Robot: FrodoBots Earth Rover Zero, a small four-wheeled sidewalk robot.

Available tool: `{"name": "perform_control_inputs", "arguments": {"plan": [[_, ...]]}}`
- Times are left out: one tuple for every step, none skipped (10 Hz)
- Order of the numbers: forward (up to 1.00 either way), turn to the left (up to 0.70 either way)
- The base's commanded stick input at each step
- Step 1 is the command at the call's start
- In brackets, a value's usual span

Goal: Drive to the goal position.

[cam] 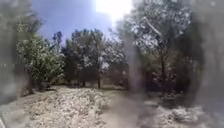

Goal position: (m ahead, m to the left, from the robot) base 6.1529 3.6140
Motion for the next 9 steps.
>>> {"name": "perform_control_inputs", "arguments": {"plan": [[0.44, 0.03], [0.44, 0.18], [0.44, 0.27], [0.44, 0.27], [0.44, 0.27], [0.44, 0.27], [0.44, 0.27], [0.44, 0.27], [0.44, 0.27]]}}
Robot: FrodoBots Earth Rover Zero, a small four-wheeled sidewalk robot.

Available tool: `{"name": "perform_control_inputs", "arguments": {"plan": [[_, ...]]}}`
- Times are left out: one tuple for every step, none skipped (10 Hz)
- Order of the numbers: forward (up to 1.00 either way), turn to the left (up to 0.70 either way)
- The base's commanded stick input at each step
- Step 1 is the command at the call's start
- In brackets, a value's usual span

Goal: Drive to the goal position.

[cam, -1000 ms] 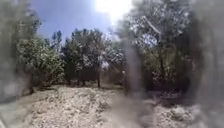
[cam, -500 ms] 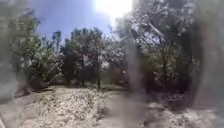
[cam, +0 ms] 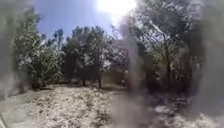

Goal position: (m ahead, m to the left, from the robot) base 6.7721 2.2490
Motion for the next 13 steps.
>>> {"name": "perform_control_inputs", "arguments": {"plan": [[0.44, 0.02], [0.44, 0.02], [0.44, 0.02], [0.44, 0.02], [0.44, 0.02], [0.44, 0.02], [0.44, 0.02], [0.44, 0.02], [0.44, 0.02], [0.44, 0.02], [0.44, 0.02], [0.44, 0.05], [0.44, 0.27]]}}
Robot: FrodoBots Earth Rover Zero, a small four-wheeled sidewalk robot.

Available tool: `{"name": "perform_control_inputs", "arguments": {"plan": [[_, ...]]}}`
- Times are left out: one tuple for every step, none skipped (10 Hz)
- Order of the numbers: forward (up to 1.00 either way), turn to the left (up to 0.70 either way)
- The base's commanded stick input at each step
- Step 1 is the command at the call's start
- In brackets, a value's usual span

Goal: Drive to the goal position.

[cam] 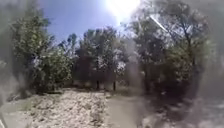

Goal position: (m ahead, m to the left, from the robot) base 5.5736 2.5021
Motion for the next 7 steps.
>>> {"name": "perform_control_inputs", "arguments": {"plan": [[0.44, 0.27], [0.44, 0.27], [0.44, 0.27], [0.44, 0.27], [0.44, 0.27], [0.44, 0.22], [0.44, 0.14]]}}
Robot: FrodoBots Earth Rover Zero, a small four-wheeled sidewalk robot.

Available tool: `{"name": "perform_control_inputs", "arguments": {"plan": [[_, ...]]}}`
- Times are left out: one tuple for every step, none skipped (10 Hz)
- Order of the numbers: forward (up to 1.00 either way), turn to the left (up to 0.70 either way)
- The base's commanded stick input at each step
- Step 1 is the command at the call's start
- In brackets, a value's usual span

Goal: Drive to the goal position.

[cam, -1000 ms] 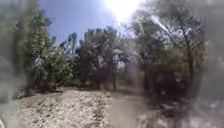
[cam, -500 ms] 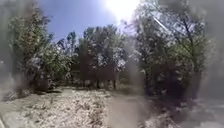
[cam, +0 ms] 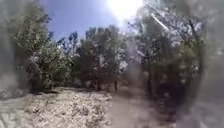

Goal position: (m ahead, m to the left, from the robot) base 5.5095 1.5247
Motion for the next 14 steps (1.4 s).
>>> {"name": "perform_control_inputs", "arguments": {"plan": [[0.44, 0.02], [0.44, 0.02], [0.44, 0.02], [0.44, 0.12], [0.44, 0.24], [0.44, 0.27], [0.44, 0.27], [0.44, 0.27], [0.44, 0.21], [0.44, 0.06], [0.44, 0.05], [0.44, 0.04], [0.44, 0.03], [0.44, 0.02]]}}
